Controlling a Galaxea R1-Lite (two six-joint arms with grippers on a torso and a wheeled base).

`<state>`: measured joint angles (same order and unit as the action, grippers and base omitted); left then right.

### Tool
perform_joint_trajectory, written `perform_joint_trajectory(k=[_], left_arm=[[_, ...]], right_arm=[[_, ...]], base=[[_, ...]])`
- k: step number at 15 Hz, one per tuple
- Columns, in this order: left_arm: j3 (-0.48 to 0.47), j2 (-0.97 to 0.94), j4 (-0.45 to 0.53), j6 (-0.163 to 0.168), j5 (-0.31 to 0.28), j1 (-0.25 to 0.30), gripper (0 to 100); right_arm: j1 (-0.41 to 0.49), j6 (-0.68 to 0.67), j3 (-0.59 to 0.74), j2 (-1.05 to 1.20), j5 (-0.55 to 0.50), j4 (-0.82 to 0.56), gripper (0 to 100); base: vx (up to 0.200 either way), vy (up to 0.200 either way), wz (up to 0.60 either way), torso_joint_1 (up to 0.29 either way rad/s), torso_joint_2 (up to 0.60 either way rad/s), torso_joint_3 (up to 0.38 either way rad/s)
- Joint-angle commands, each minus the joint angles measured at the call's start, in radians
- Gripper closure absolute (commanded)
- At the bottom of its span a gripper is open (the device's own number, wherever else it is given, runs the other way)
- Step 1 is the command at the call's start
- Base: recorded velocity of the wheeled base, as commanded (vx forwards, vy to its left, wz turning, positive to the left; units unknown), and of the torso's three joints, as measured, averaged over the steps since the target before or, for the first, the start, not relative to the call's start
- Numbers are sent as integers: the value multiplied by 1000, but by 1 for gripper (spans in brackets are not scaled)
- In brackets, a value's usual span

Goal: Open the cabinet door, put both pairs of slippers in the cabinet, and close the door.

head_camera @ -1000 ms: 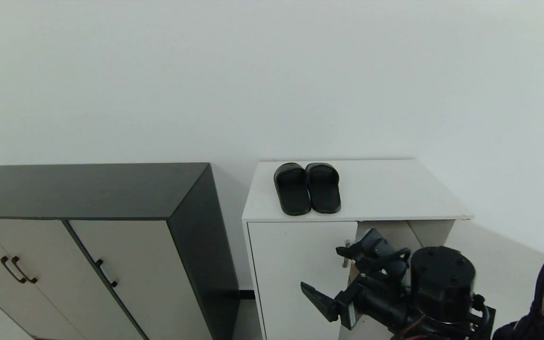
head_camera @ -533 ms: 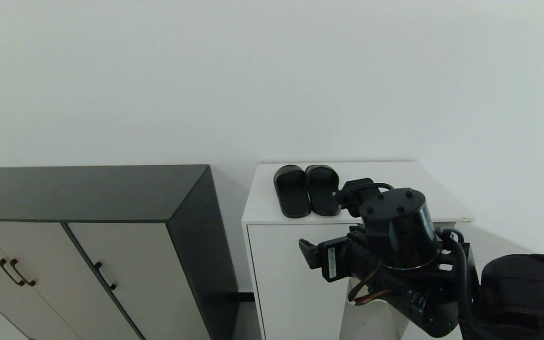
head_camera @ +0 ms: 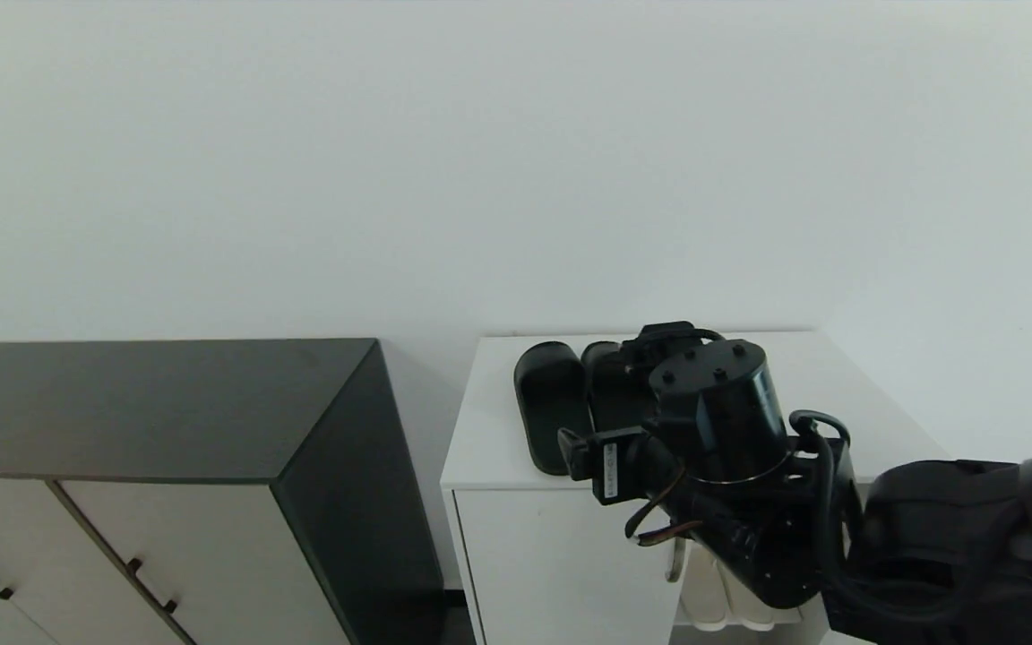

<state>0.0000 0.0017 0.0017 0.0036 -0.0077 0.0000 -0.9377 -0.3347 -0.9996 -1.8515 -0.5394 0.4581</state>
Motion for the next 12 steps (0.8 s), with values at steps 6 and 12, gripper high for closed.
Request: perform_joint_trajectory(k=[6, 12], left_arm=[[0, 0, 0, -1, 0, 0, 100], [0, 0, 0, -2, 2, 0, 100]], right_arm=[[60, 2, -102, -186, -19, 17, 0], [115, 36, -267, -328, -51, 14, 0]], base=[[0, 0, 0, 0, 0, 0], [0, 0, 0, 0, 0, 0]])
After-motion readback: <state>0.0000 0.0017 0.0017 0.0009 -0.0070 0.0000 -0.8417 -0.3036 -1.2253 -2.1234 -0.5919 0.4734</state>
